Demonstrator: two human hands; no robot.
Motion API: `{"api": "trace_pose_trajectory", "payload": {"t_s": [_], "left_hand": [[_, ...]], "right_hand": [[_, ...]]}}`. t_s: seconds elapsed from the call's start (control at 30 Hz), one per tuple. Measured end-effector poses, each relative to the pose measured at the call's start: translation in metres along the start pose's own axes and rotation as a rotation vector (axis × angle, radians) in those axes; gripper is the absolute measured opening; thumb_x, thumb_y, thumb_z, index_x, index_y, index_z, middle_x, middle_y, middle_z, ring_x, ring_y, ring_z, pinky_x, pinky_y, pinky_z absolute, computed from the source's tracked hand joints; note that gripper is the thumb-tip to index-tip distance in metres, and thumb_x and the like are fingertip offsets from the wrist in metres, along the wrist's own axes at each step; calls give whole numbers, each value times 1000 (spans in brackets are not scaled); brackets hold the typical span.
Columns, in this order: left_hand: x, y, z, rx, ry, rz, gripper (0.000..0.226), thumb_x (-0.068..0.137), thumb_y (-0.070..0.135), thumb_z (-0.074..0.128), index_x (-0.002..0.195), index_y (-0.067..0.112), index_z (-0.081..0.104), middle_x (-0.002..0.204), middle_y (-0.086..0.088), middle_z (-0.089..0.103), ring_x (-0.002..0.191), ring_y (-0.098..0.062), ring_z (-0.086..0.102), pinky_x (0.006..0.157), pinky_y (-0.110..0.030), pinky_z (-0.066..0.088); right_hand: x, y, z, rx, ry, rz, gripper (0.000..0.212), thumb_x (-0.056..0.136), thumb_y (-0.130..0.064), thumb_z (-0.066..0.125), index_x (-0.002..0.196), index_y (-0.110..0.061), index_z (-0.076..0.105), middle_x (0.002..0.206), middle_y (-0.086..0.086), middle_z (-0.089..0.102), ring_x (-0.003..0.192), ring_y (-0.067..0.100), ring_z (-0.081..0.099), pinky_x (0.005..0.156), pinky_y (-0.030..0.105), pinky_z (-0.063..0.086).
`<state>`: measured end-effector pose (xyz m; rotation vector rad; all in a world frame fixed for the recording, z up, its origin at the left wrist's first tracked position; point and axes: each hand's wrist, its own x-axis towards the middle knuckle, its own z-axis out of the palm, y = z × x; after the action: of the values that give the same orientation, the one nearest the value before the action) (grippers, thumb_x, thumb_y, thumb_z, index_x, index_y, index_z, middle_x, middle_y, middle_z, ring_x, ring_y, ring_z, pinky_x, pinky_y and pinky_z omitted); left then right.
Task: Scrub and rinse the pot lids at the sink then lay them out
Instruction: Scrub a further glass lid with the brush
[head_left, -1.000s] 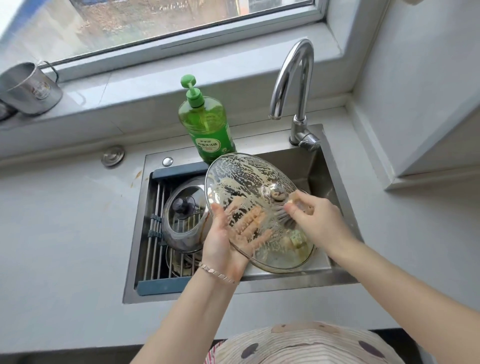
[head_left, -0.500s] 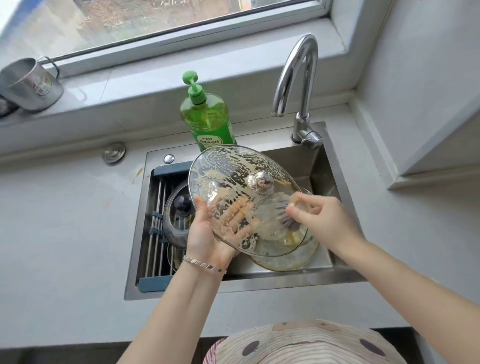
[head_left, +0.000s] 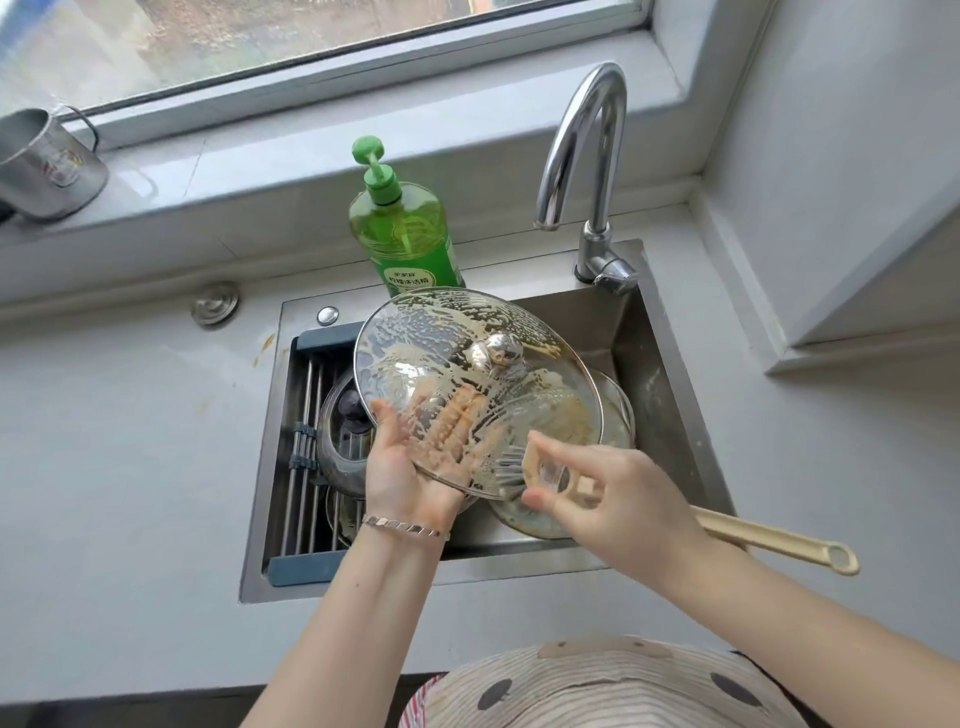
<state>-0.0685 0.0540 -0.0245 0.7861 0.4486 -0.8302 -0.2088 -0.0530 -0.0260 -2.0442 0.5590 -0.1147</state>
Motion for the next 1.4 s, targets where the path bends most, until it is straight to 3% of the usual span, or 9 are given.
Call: {"api": "trace_pose_trajectory", "payload": {"t_s": [0.17, 0.3, 0.57, 0.73, 0.87, 1.0, 1.17, 1.23, 1.4], "left_hand": [[-5, 2, 3, 37, -24, -6, 58, 92, 57, 30, 117, 9, 52, 117, -25, 59, 107, -35, 57, 87, -57, 43], [-5, 3, 5, 33, -12, -12, 57, 93, 56, 29, 117, 10, 53, 116, -25, 60, 110, -36, 56, 86, -58, 43], [-13, 9, 0, 89, -31, -28, 59, 91, 55, 33, 121, 9, 53, 109, -25, 65, 109, -38, 58, 76, -62, 48], [-15, 13, -4, 157, -31, -2, 53, 91, 55, 33, 110, 11, 58, 101, -24, 68, 92, -35, 67, 79, -56, 50], [-16, 11, -5, 215, -27, -13, 55, 93, 55, 32, 109, 9, 59, 97, -23, 69, 83, -33, 70, 77, -51, 52], [-19, 17, -10, 256, -32, -19, 59, 92, 55, 34, 119, 7, 56, 99, -25, 68, 82, -34, 70, 74, -46, 55], [-21, 25, -13, 335, 0, -9, 57, 91, 53, 38, 120, 6, 55, 100, -27, 68, 79, -35, 70, 65, -41, 59], [-22, 28, -13, 372, -11, -11, 55, 92, 52, 37, 116, 6, 56, 97, -26, 69, 78, -34, 70, 66, -41, 59], [-24, 29, -10, 431, -33, -6, 57, 84, 49, 43, 110, 0, 56, 87, -27, 69, 69, -33, 70, 58, -37, 59]], "right_hand": [[25, 37, -27, -39, 179, 229, 12, 83, -42, 64, 90, -51, 63, 41, -10, 37, 52, 15, 36, 54, 29, 31], [3, 10, -13, -15, -16, -19, 48, 76, -41, 71, 122, -43, 56, 79, -22, 64, 69, 8, 59, 68, 29, 49], [20, 23, -28, 38, 40, 83, 44, 77, -41, 70, 119, -39, 61, 85, -4, 71, 76, 23, 64, 75, 36, 54], [50, 49, -53, 7, 199, 247, 13, 84, -35, 66, 96, -34, 70, 53, 1, 40, 56, 18, 36, 63, 29, 31], [39, 18, -42, 3, 32, 41, 43, 82, -34, 68, 121, -41, 54, 46, -23, 51, 52, 7, 56, 56, 25, 42], [57, 44, -57, -35, 156, 161, 13, 81, -45, 63, 93, -42, 67, 52, -4, 49, 51, 18, 43, 61, 30, 37], [35, 26, -46, -57, -122, -76, 45, 80, -33, 70, 121, -40, 54, 97, -26, 62, 67, -12, 57, 66, 9, 43], [48, 37, -53, -34, -30, 39, 44, 79, -38, 69, 120, -43, 55, 105, -13, 69, 85, 3, 61, 79, 26, 50], [49, 29, -54, -81, -133, -13, 38, 84, -29, 66, 120, -37, 53, 43, -31, 45, 49, -9, 47, 53, 11, 32]]}}
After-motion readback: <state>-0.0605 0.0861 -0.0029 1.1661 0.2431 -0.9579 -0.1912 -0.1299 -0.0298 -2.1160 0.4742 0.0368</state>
